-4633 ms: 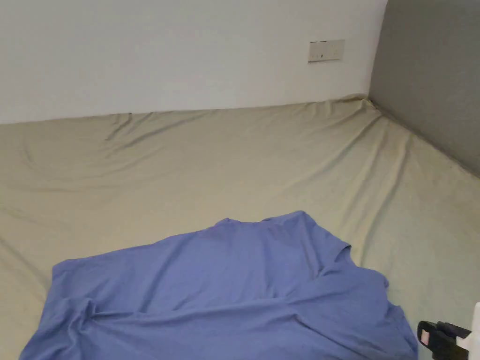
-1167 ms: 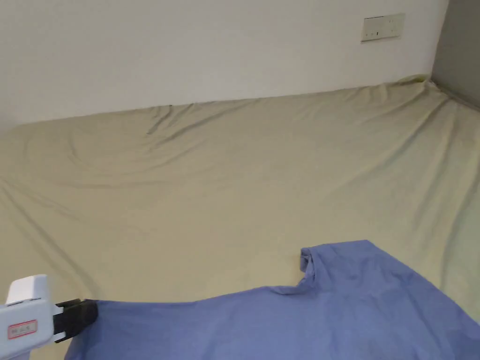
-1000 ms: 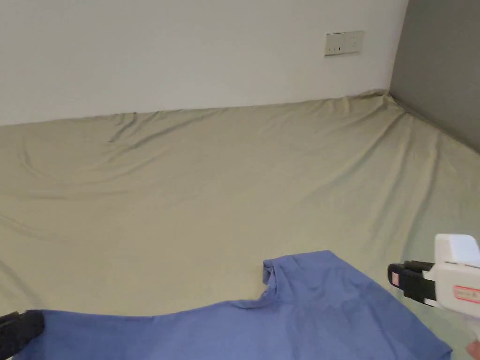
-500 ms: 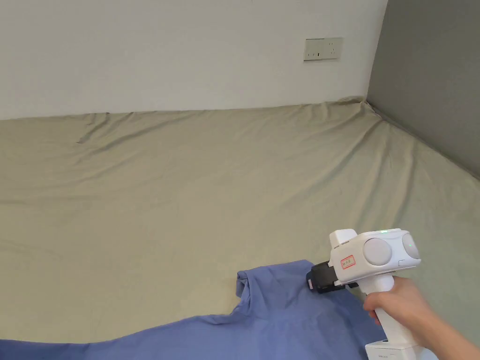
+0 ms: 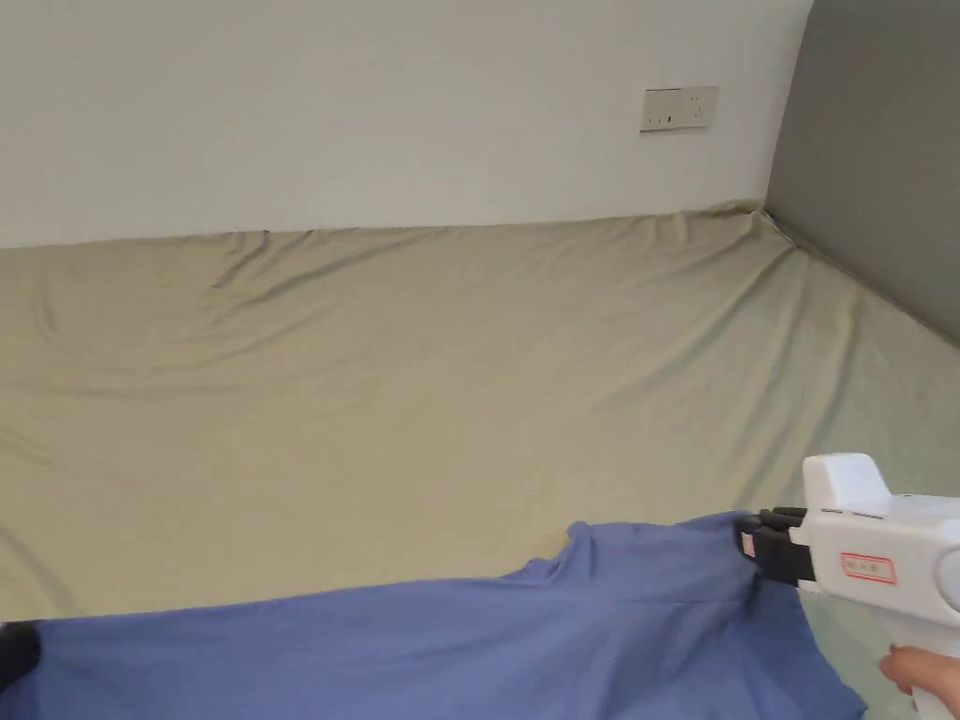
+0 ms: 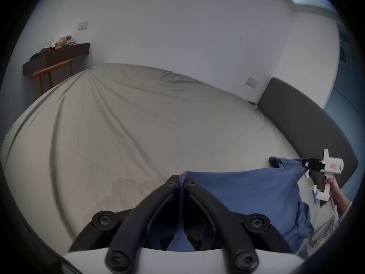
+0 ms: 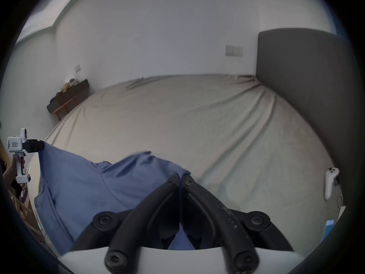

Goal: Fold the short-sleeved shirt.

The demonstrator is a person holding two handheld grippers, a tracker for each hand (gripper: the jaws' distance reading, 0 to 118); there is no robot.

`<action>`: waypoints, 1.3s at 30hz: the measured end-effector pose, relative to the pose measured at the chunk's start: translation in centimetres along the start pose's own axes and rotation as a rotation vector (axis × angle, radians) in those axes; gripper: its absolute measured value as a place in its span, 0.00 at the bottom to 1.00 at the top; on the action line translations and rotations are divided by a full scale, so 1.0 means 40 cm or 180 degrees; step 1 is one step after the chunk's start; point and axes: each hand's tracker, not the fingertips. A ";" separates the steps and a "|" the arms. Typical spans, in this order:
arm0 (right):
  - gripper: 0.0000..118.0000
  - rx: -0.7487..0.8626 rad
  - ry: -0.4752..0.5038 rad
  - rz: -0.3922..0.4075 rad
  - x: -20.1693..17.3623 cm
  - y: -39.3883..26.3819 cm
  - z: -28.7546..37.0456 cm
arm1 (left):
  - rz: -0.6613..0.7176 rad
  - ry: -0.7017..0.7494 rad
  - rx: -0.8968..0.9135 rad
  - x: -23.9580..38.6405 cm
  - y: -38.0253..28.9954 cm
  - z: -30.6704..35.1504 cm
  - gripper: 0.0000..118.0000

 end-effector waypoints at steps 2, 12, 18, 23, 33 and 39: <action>0.02 0.0060 0.0018 -0.0066 -0.005 -0.028 0.098 | 0.0023 -0.0056 0.0104 -0.007 -0.017 0.056 0.02; 0.02 -0.0353 0.0127 -0.0417 -0.058 -0.318 0.459 | -0.0020 -0.0333 -0.0065 -0.041 -0.227 0.319 0.02; 0.02 -0.0657 0.0157 -0.0617 -0.070 -0.462 0.541 | 0.0181 -0.0347 -0.0422 -0.065 -0.349 0.415 0.02; 0.02 -0.1095 0.0132 -0.0395 -0.088 -0.525 0.524 | 0.0291 -0.0175 -0.0752 -0.091 -0.441 0.414 0.02; 0.59 -0.0769 -0.0103 -0.0599 -0.091 -0.497 0.580 | 0.0322 0.0317 -0.0819 -0.102 -0.499 0.418 0.89; 1.00 0.0178 0.0013 -0.1212 -0.103 -0.428 0.773 | 0.0524 0.0176 0.0200 -0.055 -0.448 0.612 1.00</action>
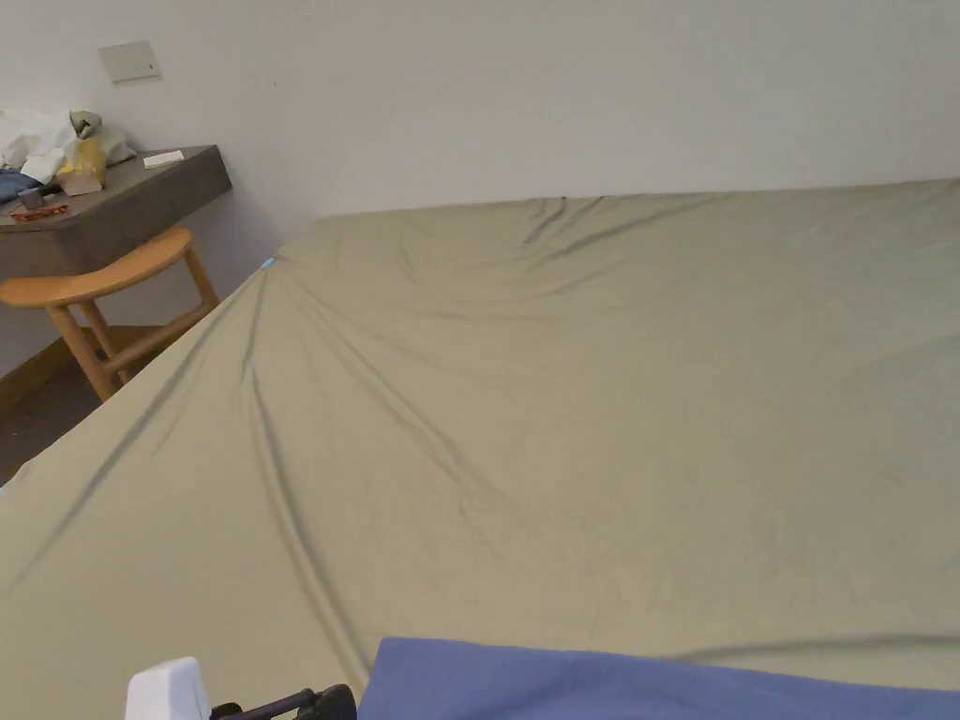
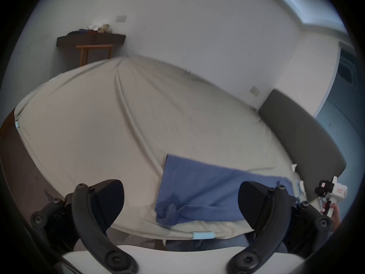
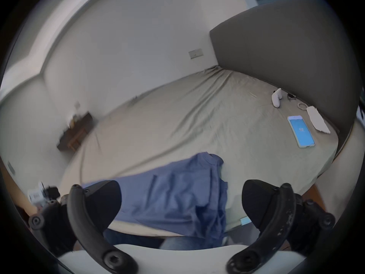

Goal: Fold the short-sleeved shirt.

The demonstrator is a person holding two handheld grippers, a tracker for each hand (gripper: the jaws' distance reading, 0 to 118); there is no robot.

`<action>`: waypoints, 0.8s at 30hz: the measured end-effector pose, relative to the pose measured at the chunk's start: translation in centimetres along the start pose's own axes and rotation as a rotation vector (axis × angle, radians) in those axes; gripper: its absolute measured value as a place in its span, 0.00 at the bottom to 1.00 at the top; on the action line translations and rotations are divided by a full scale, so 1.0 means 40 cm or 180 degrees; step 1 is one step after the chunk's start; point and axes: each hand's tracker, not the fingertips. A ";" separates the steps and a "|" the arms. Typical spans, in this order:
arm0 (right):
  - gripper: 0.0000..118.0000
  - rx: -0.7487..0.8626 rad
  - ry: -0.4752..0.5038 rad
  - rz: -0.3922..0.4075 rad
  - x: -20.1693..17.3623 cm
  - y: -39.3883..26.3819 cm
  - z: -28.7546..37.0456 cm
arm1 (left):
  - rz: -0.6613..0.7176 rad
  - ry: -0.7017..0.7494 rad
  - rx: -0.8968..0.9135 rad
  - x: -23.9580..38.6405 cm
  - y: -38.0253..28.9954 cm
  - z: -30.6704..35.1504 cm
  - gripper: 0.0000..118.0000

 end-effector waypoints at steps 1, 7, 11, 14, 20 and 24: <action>1.00 0.0018 0.0063 -0.0092 0.005 0.004 -0.006 | 0.0044 -0.0043 0.0063 -0.015 -0.003 0.018 1.00; 0.01 0.0209 0.0434 -0.0661 0.008 -0.014 -0.017 | 0.0764 -0.0557 -0.0082 -0.087 -0.048 0.041 0.00; 0.01 0.0206 0.0537 -0.0699 0.002 -0.025 -0.014 | 0.0785 -0.0422 -0.0140 -0.128 -0.057 0.014 0.00; 0.01 0.0158 0.0589 -0.0657 -0.009 -0.027 -0.014 | 0.1074 -0.0664 -0.0262 -0.152 -0.041 -0.033 0.00; 0.01 0.0009 0.0599 -0.0611 0.052 -0.019 -0.057 | 0.1095 -0.0874 -0.0764 -0.213 0.017 -0.177 0.00; 0.01 -0.0079 0.0516 -0.0515 -0.059 -0.043 -0.099 | 0.1072 -0.0997 -0.1047 -0.241 0.037 -0.279 0.11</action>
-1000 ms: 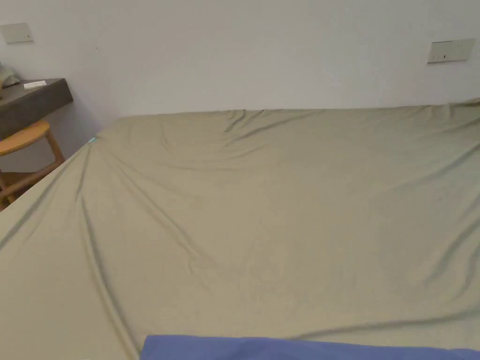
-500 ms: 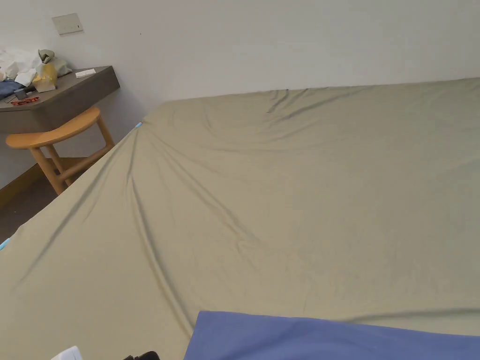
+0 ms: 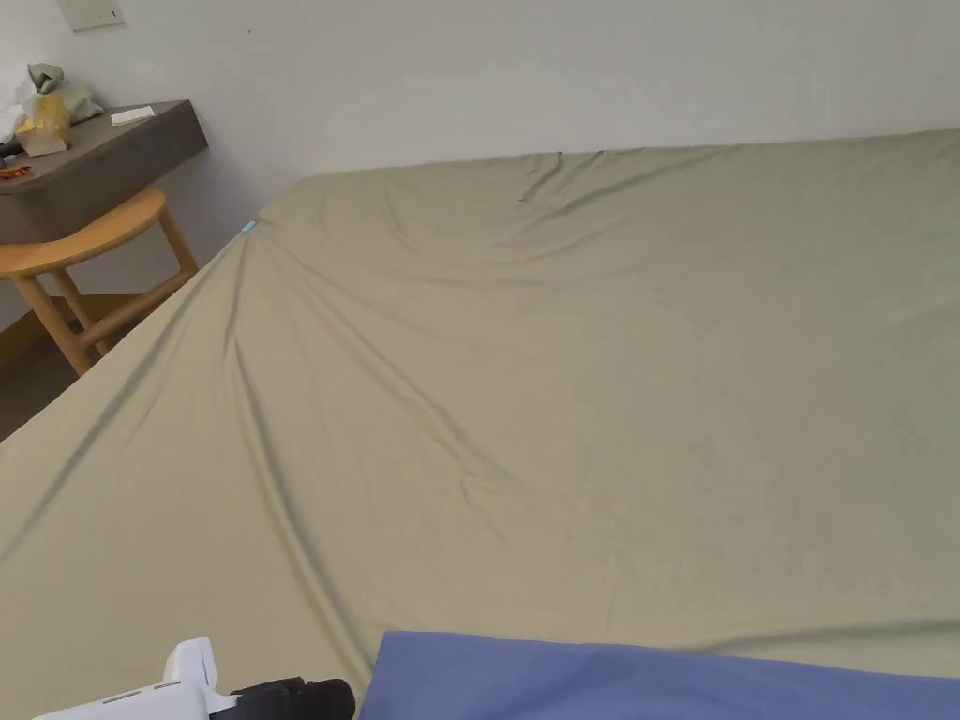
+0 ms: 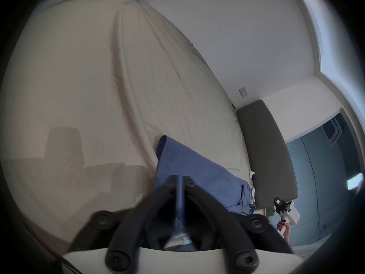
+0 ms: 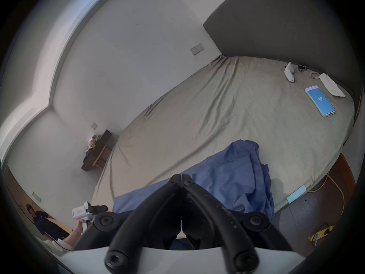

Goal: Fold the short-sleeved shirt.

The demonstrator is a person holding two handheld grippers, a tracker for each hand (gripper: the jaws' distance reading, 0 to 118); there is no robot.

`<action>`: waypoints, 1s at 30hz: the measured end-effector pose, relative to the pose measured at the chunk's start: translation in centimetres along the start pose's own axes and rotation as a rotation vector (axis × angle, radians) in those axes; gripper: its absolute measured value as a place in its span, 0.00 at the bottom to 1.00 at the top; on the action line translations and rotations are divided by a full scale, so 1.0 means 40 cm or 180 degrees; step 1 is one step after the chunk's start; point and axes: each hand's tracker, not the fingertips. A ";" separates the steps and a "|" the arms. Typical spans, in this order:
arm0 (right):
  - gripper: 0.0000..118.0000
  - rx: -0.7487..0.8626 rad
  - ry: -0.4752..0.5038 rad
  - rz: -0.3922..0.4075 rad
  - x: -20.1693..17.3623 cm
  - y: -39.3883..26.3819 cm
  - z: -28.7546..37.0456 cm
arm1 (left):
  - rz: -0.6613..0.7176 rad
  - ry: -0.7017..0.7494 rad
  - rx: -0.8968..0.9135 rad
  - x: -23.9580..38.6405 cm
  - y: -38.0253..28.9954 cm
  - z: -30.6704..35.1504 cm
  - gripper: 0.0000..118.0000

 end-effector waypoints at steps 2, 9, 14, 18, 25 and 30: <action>0.01 -0.0063 -0.0043 0.0068 -0.024 -0.005 -0.013 | -0.0001 0.0019 -0.0207 -0.015 0.012 -0.036 0.74; 0.01 -0.0211 -0.0053 0.0107 -0.062 -0.027 -0.046 | -0.0153 -0.0334 -0.0556 0.004 0.011 -0.132 0.98; 0.01 -0.0274 -0.0044 0.0101 -0.060 -0.024 -0.055 | -0.0149 -0.0435 -0.0554 0.001 0.022 -0.184 0.99; 0.01 -0.0324 -0.0036 0.0106 -0.061 -0.027 -0.069 | -0.0200 -0.0545 -0.0778 0.023 0.026 -0.190 0.81; 0.01 -0.0387 -0.0026 0.0127 -0.071 -0.038 -0.082 | -0.0331 -0.0037 -0.0923 -0.004 0.040 -0.169 0.05; 0.01 -0.0372 -0.0051 0.0169 -0.072 -0.031 -0.072 | -0.0340 -0.0102 -0.0786 0.022 0.038 -0.137 0.04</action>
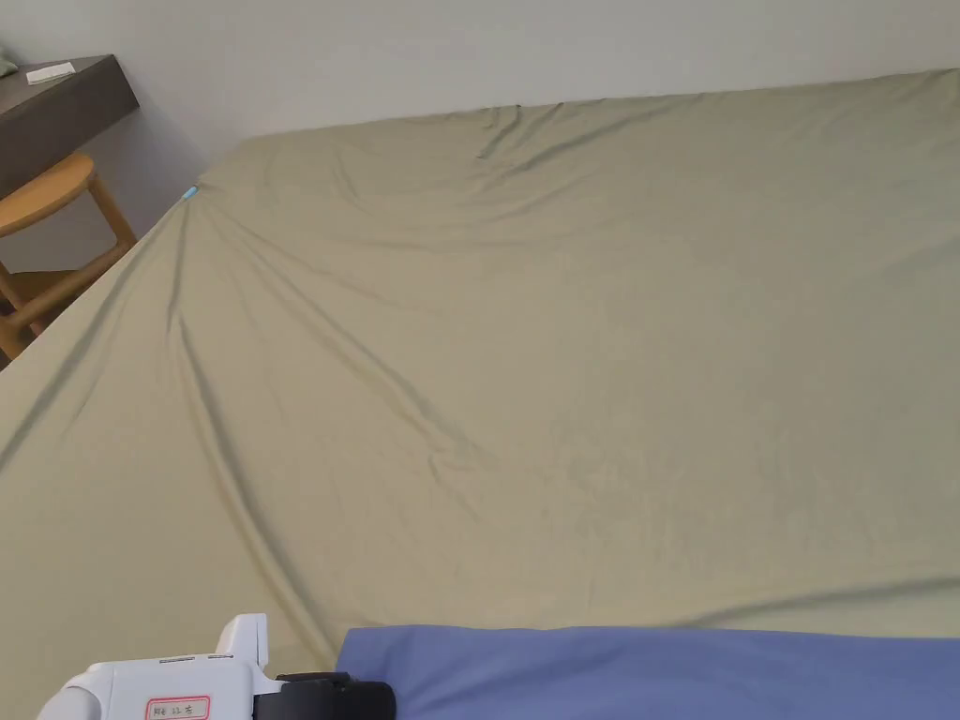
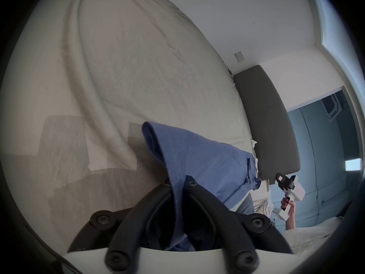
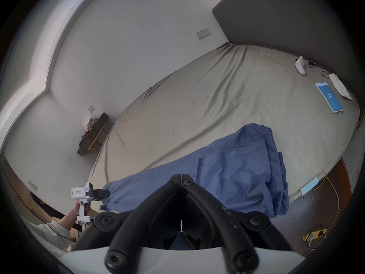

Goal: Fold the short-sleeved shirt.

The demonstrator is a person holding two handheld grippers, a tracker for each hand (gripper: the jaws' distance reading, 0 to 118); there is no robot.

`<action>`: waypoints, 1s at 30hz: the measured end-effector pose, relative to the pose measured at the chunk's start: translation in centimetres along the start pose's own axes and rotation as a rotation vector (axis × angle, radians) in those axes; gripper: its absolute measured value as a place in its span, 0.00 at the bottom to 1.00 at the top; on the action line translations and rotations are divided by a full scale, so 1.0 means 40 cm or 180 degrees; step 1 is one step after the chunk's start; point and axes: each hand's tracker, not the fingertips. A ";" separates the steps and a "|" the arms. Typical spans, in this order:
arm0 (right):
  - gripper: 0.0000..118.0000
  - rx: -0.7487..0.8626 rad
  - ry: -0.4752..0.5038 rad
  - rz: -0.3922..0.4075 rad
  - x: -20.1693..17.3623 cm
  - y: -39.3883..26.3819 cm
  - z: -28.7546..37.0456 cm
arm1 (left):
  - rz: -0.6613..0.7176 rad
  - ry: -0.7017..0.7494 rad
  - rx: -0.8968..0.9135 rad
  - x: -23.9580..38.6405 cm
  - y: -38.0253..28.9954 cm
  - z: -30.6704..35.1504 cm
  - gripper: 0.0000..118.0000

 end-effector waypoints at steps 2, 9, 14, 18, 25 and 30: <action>0.01 -0.0001 -0.0024 0.0030 -0.002 0.002 0.001 | -0.0016 0.0030 -0.0029 0.011 0.009 0.014 0.04; 0.01 -0.0010 -0.0014 0.0046 -0.004 0.009 -0.002 | 0.0031 0.0281 -0.0142 0.024 0.065 0.056 0.03; 0.01 0.0004 0.0019 0.0067 -0.009 0.017 -0.002 | 0.0186 0.0618 0.0090 -0.024 0.097 0.134 0.03; 0.01 0.0004 0.0017 0.0089 -0.010 0.020 -0.006 | 0.0267 0.1226 0.0245 -0.027 0.096 0.228 0.03; 0.01 -0.0016 0.0067 0.0055 0.009 0.009 -0.022 | -0.0358 0.2550 0.0286 0.159 0.029 0.224 0.03; 0.01 -0.0062 0.0166 0.0027 0.027 -0.005 -0.025 | -0.0799 0.2069 0.0295 0.343 -0.035 0.058 0.03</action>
